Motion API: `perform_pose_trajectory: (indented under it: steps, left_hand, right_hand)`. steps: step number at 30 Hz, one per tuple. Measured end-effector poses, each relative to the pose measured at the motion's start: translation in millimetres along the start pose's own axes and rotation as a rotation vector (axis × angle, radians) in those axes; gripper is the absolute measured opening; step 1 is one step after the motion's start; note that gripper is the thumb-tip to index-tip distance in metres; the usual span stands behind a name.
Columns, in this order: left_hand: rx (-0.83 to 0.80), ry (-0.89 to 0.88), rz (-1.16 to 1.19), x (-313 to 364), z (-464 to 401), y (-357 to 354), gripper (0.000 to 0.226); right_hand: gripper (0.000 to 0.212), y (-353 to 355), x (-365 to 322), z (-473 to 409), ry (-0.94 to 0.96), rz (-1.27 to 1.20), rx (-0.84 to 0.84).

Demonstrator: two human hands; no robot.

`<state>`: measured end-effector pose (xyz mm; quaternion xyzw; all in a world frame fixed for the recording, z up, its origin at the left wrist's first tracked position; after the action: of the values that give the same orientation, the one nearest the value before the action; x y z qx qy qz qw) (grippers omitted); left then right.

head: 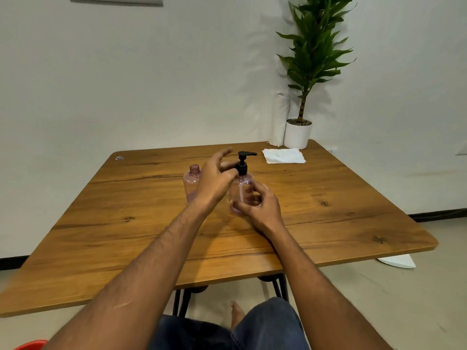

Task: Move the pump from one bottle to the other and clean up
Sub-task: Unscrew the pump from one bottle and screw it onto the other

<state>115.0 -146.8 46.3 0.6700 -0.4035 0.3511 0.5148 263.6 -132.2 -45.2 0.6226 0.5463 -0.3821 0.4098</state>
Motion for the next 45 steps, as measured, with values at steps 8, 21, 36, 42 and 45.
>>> perform_pose_trajectory:
  steps: [8,21,36,42,45]
  left_hand:
    - [0.108,-0.060,-0.077,2,0,3,0.062]
    - [0.151,-0.056,-0.071,-6,8,3,0.052]
    - [0.240,-0.080,-0.078,-4,-1,-3,0.062]
    - [0.076,-0.094,-0.093,2,-2,-6,0.071]
    - [0.038,-0.103,-0.069,6,-3,-9,0.075]
  right_hand:
    - [0.080,1,1,0,-0.022,-0.024,-0.016]
    - [0.079,0,4,-1,-0.001,-0.019,0.006]
    - [0.074,-1,0,1,0.003,0.011,0.005]
    - [0.082,-1,1,1,-0.003,0.014,-0.001]
    - [0.082,0,-1,2,0.003,0.001,-0.002]
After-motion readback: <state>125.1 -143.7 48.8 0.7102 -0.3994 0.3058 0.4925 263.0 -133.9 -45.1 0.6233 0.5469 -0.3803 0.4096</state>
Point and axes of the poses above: each hand's wrist, its own z-axis away from the middle knuckle, its own y-axis out of the back of the hand, x = y × z, the point moved 3 cm from there along -z, towards the middle knuckle, and after that the axes turned 11 degrees about -z, right-handed, at the moved point
